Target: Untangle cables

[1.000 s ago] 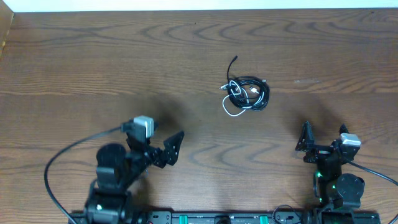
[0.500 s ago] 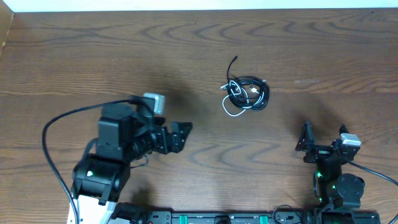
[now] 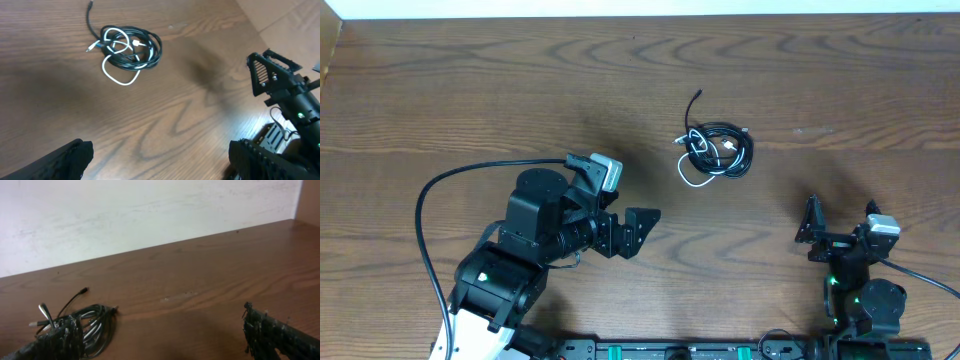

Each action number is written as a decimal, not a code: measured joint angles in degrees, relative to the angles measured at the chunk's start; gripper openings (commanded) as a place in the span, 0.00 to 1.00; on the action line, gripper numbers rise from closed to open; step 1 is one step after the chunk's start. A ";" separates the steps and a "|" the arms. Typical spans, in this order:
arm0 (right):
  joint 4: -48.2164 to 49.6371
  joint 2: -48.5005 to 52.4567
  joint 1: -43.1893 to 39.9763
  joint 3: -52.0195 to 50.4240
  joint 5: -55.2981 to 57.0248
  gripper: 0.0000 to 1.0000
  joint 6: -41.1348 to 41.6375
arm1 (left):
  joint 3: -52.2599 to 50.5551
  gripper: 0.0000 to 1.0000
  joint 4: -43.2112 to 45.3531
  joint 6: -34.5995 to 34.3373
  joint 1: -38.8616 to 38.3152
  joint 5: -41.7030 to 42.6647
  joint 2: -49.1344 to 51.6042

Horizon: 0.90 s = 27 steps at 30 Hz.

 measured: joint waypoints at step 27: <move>1.33 0.70 0.00 1.55 -30.58 0.99 49.53 | 0.02 0.93 -10.45 -20.98 -0.04 -29.97 0.66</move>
